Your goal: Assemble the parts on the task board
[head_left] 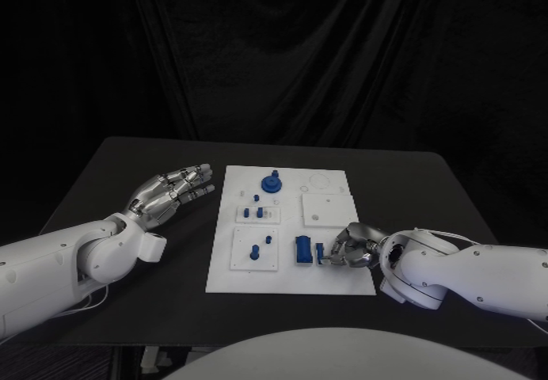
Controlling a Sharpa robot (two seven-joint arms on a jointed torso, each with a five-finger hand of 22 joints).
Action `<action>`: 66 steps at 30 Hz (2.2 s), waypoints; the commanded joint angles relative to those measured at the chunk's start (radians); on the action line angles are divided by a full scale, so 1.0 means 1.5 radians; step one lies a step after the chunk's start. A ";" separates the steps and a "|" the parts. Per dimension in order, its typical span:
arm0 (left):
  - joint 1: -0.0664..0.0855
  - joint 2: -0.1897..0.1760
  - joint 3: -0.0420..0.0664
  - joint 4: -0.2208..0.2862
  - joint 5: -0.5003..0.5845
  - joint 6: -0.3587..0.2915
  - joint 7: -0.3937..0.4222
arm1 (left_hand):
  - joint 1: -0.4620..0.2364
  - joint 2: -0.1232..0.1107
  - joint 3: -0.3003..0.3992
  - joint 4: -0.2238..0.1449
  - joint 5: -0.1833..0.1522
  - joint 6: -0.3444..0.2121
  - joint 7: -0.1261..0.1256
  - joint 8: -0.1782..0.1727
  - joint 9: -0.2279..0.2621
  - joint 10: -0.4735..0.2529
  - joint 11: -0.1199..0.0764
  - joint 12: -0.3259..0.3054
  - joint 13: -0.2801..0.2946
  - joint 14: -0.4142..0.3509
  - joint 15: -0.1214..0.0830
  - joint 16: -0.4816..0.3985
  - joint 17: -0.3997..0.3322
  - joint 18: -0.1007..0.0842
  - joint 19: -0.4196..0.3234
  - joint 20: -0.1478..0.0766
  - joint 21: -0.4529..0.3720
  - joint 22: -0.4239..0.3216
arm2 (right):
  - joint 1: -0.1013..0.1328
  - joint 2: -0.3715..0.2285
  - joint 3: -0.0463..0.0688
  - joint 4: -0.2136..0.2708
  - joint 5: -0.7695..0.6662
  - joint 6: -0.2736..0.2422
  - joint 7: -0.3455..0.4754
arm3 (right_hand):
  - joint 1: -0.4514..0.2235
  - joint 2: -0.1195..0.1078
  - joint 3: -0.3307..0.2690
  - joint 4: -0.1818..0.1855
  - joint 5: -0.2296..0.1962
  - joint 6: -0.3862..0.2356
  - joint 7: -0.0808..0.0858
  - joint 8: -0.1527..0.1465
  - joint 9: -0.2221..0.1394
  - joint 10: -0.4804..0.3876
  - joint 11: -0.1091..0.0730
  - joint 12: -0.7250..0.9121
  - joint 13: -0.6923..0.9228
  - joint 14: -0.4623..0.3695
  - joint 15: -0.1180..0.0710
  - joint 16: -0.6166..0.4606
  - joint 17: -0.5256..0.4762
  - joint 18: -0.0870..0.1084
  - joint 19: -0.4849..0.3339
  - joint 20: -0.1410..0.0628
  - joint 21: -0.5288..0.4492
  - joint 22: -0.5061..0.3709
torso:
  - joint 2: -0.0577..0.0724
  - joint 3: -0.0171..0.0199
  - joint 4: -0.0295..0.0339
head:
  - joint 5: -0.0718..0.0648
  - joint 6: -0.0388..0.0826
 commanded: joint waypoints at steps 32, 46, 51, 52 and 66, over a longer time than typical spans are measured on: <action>-0.002 0.001 0.001 0.001 0.001 0.010 0.007 | 0.010 0.000 0.006 0.002 0.004 0.004 0.043 0.004 0.001 0.003 -0.001 0.003 0.000 0.001 0.001 0.003 0.000 -0.006 0.004 0.000 0.002 0.001 | 0.002 0.002 0.005 0.025 -0.004 -0.041 0.036 | -0.023 -0.015 -0.032 0.014 -0.040 0.009 -0.004 0.024 0.010 0.069 -0.009 0.002 0.176 0.057 -0.009 0.002 0.101 -0.006 0.032 -0.009 0.002 0.143 | 0.000 -0.0003 0.0009 | 0.005 0.000; -0.002 0.003 0.001 0.001 0.001 0.011 0.006 | 0.010 0.000 0.006 0.002 0.004 0.004 0.043 0.004 0.001 0.003 -0.001 0.003 0.000 0.001 0.001 0.003 0.000 -0.006 0.004 0.000 0.002 0.001 | 0.002 0.028 0.005 -0.002 -0.001 -0.038 0.038 | -0.035 0.003 -0.030 0.011 -0.040 0.010 -0.006 0.029 0.014 0.069 -0.012 0.002 0.176 0.057 -0.010 0.002 0.102 -0.006 0.032 -0.010 0.002 0.143 | 0.000 0.0000 0.0000 | 0.007 0.000; -0.002 0.003 0.001 0.001 0.001 0.012 0.006 | 0.010 0.000 0.006 0.002 0.004 0.004 0.043 0.004 0.001 0.003 -0.001 0.003 0.000 0.001 0.001 0.003 0.000 -0.006 0.004 0.000 0.002 0.001 | 0.002 0.037 0.005 -0.012 0.000 -0.035 0.039 | -0.030 0.007 -0.028 0.009 -0.040 0.010 -0.007 0.031 0.015 0.069 -0.012 0.002 0.176 0.057 -0.011 0.003 0.103 -0.006 0.032 -0.011 0.003 0.143 | 0.000 0.0001 0.0002 | 0.008 0.000; -0.002 0.003 0.001 0.001 0.001 0.012 0.006 | 0.010 0.000 0.006 0.002 0.004 0.004 0.043 0.004 0.001 0.003 -0.001 0.003 0.000 0.001 0.001 0.003 0.000 -0.006 0.004 0.000 0.002 0.001 | 0.002 0.038 0.005 -0.014 0.000 -0.034 0.039 | -0.026 0.009 -0.027 0.006 -0.040 0.010 -0.008 0.031 0.015 0.069 -0.013 0.002 0.176 0.057 -0.011 0.003 0.102 -0.006 0.032 -0.011 0.003 0.143 | 0.000 0.0000 0.0004 | 0.008 0.000; -0.002 0.002 0.001 0.001 0.001 0.012 0.006 | 0.011 0.000 0.007 0.002 0.004 0.005 0.043 0.004 0.001 0.004 -0.001 0.003 0.001 0.001 0.001 0.003 0.000 -0.005 0.004 0.000 0.002 0.001 | 0.002 0.042 0.005 -0.017 0.000 -0.012 0.039 | 0.009 0.004 -0.027 -0.013 -0.039 0.003 -0.009 0.035 0.020 0.069 -0.014 0.002 0.176 0.057 -0.013 0.002 0.101 -0.006 0.032 -0.013 0.002 0.143 | 0.001 0.0002 0.0013 | 0.008 0.000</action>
